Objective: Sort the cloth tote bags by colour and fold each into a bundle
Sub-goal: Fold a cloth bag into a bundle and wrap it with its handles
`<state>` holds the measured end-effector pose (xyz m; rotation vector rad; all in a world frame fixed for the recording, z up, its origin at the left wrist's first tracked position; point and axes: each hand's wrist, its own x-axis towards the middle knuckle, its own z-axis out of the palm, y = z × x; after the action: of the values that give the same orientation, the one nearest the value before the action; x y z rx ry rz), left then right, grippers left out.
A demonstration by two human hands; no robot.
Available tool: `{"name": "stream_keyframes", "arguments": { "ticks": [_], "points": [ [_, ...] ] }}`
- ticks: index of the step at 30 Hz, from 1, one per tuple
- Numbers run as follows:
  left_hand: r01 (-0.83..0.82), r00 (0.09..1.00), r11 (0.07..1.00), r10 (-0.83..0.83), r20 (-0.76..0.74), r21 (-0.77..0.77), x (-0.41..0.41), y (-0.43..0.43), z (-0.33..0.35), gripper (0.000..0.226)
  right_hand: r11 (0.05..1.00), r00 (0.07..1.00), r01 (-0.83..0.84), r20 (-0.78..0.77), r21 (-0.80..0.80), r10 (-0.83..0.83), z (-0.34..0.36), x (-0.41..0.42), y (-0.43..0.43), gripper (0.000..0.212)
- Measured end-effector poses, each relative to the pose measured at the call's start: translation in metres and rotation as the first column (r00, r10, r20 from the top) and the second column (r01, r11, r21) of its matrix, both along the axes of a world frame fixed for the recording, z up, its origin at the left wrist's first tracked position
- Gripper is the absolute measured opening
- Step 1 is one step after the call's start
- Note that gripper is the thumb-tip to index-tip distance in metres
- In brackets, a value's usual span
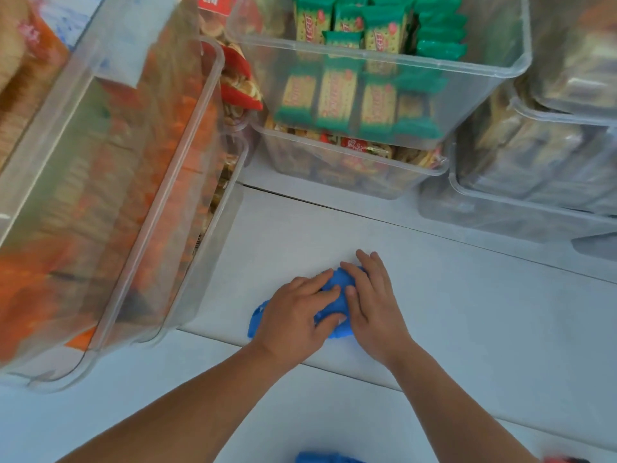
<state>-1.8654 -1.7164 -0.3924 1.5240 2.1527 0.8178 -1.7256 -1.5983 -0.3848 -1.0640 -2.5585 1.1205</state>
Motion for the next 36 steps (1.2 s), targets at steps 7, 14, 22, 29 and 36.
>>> {"name": "stream_keyframes", "arguments": {
  "ticks": [7,14,22,29,36],
  "points": [
    [-0.025,0.996,0.999,0.028,-0.083,0.029,0.02,-0.009,-0.003,0.041,0.933,0.92,0.337,0.165,0.125,-0.354,0.031,0.004,-0.001,0.05],
    [-0.068,0.997,0.997,0.068,-0.022,-0.036,0.024,-0.006,0.002,0.045,0.744,0.77,0.612,0.413,-0.267,-0.485,0.036,-0.004,0.011,0.056],
    [-0.001,0.982,0.986,0.033,0.186,-0.166,0.035,-0.003,0.046,0.028,0.587,0.763,0.646,0.389,-0.488,-0.517,0.079,-0.006,-0.004,0.038],
    [0.053,0.876,0.996,-0.015,0.483,-0.065,0.042,-0.044,0.117,0.063,0.652,0.868,0.377,0.004,-0.658,-0.497,0.166,0.05,-0.053,0.021],
    [0.024,0.928,0.998,-0.002,0.372,-0.054,0.075,-0.097,0.186,0.061,0.73,0.895,0.258,-0.127,-0.633,-0.427,0.218,0.076,-0.114,0.015]
  ]
}}
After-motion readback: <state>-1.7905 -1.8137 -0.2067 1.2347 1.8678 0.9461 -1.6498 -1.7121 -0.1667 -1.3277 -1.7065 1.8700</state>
